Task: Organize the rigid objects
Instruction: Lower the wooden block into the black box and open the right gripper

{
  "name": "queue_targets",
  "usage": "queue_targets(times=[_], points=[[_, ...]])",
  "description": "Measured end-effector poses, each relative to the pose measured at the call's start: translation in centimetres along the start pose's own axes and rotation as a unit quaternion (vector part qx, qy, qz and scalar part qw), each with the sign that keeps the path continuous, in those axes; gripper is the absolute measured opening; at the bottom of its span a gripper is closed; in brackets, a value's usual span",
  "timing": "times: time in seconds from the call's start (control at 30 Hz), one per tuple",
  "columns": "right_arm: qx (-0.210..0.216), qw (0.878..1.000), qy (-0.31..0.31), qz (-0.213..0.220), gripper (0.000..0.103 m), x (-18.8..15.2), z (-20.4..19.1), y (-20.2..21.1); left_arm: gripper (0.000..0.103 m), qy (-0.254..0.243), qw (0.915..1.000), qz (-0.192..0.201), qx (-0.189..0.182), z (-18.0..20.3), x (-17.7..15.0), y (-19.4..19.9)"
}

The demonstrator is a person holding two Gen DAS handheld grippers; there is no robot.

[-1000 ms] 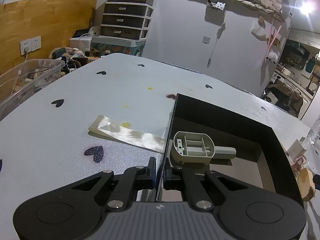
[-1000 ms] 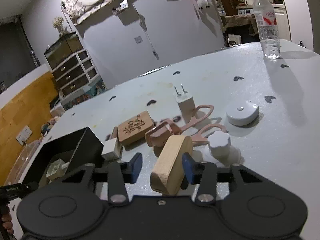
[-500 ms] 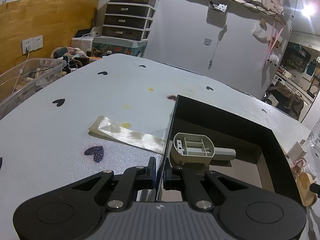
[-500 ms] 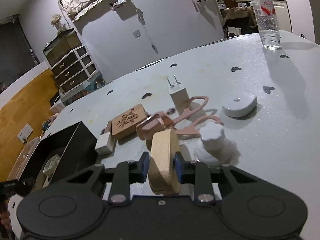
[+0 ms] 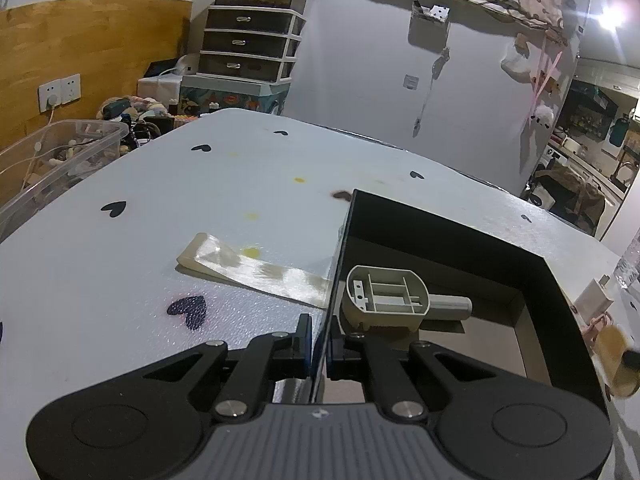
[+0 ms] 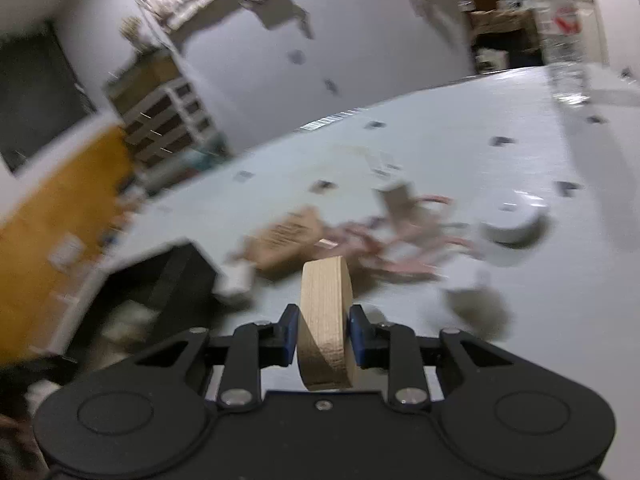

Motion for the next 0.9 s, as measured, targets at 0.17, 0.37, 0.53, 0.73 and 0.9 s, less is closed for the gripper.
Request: queue_targets(times=[0.17, 0.37, 0.53, 0.73, 0.9], points=[[0.114, 0.993, 0.003, 0.003, 0.027, 2.2, -4.5, 0.6, 0.006, 0.005, 1.0000, -0.002, -0.006, -0.2, 0.0, -0.1], [0.204, 0.976, 0.021, -0.071, 0.027, 2.8, -10.8, -2.3, 0.007, 0.008, 0.9999, -0.004, -0.009, -0.4, 0.1, -0.1], [0.228, 0.960, 0.041, -0.157, 0.027, 0.7, -15.1, -5.7, 0.007, 0.009, 0.9999, -0.007, -0.011, -0.4, 0.2, -0.2], [0.250, 0.933, 0.019, -0.257, 0.026, -2.8, -17.4, -9.5, 0.007, 0.005, 0.9998, -0.012, -0.014, -0.4, 0.3, -0.2], [0.199, 0.947, 0.080, -0.241, 0.028, -3.4, -18.8, -9.6, 0.007, 0.002, 0.9997, -0.016, -0.016, -0.5, 0.3, -0.3]])
Point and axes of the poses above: each gripper's, at about its wrist camera, not at the fingertips, and y roughly against the way its jaws point, z to its right, x to its top, the point moved 4 cm from there along -y, roughly the way its jaws point, and after that the axes turned 4 degrees about -x, right-handed, at the moved point
